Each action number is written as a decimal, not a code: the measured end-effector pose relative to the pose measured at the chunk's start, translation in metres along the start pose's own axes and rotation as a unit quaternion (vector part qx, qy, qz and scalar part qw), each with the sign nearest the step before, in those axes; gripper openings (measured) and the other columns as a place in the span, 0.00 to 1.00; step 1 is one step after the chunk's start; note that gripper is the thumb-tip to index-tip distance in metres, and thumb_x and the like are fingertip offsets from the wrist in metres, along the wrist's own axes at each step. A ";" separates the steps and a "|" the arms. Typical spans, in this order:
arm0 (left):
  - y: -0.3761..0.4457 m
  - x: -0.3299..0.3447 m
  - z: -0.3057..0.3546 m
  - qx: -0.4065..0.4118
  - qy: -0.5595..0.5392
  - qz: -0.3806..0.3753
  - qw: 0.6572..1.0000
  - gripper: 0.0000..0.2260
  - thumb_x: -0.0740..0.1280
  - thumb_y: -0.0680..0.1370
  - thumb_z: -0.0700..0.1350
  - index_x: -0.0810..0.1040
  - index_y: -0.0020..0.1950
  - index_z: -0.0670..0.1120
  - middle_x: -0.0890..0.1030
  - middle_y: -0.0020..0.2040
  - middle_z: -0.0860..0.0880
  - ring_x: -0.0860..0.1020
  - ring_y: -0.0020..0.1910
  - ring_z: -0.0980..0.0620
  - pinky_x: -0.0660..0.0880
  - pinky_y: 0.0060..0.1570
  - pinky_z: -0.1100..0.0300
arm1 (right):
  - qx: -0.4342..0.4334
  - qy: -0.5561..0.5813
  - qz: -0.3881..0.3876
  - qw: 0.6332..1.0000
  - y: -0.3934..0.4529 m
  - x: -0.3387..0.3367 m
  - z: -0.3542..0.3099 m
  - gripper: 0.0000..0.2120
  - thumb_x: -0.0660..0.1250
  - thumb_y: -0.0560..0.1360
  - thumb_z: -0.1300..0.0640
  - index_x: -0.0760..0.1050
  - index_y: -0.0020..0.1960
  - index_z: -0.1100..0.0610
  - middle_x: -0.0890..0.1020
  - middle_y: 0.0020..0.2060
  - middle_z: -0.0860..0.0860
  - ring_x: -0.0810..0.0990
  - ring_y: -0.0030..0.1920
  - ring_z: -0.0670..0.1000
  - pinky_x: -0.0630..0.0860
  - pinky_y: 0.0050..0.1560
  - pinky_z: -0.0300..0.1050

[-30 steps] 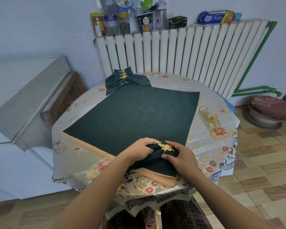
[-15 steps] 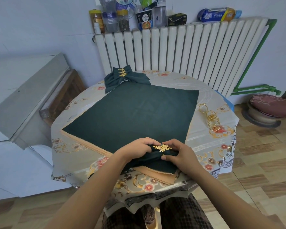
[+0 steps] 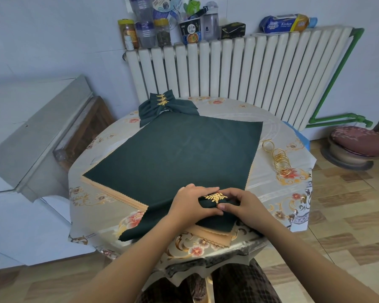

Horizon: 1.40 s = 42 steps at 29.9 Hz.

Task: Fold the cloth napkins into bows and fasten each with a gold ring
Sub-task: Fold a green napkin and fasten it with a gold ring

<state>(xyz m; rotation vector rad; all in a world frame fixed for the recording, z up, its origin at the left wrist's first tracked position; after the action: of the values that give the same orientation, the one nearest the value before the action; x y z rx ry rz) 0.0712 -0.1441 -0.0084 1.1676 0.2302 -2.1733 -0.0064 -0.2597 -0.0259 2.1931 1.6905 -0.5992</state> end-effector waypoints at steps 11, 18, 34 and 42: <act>-0.001 -0.005 -0.003 -0.004 -0.018 0.020 1.000 0.16 0.75 0.66 0.58 0.78 0.50 0.56 0.78 0.44 0.63 0.74 0.47 0.62 0.70 0.50 0.62 | 0.016 -0.034 0.040 0.998 0.003 0.002 0.008 0.11 0.73 0.70 0.55 0.77 0.51 0.48 0.82 0.45 0.41 0.79 0.47 0.38 0.71 0.45 0.28; -0.010 -0.013 -0.022 -0.044 -0.024 -0.005 0.999 0.16 0.75 0.66 0.53 0.77 0.50 0.57 0.78 0.46 0.60 0.74 0.49 0.63 0.71 0.48 0.65 | 0.004 -0.050 0.058 0.997 0.001 0.001 0.002 0.10 0.73 0.71 0.56 0.77 0.52 0.50 0.80 0.42 0.38 0.76 0.43 0.34 0.68 0.42 0.22; -0.054 -0.046 -0.040 -0.050 0.112 0.031 0.992 0.25 0.67 0.75 0.58 0.70 0.69 0.51 0.70 0.61 0.55 0.66 0.60 0.58 0.61 0.62 0.65 | -0.129 -0.294 0.064 0.945 0.004 0.019 -0.041 0.35 0.59 0.66 0.32 0.67 0.69 0.45 0.71 0.63 0.41 0.67 0.62 0.46 0.62 0.60 0.41; -0.053 -0.053 -0.029 -0.050 0.100 0.122 0.986 0.10 0.73 0.71 0.48 0.79 0.49 0.46 0.77 0.47 0.52 0.73 0.49 0.54 0.67 0.48 0.66 | -0.166 -0.188 0.004 0.968 0.027 0.049 -0.051 0.19 0.68 0.72 0.44 0.77 0.61 0.48 0.81 0.53 0.42 0.72 0.55 0.45 0.67 0.62 0.48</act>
<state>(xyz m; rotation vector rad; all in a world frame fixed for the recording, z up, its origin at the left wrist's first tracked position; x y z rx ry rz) 0.0787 -0.0664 0.0091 1.2856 0.2642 -1.8134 0.0373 -0.2008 -0.0063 1.7237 1.4597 -0.6300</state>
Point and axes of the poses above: each hand's wrist, its own y-axis towards the middle knuckle, its own x-axis out of the palm, z = x × y, the point moved 8 cm from there along y, towards the middle knuckle
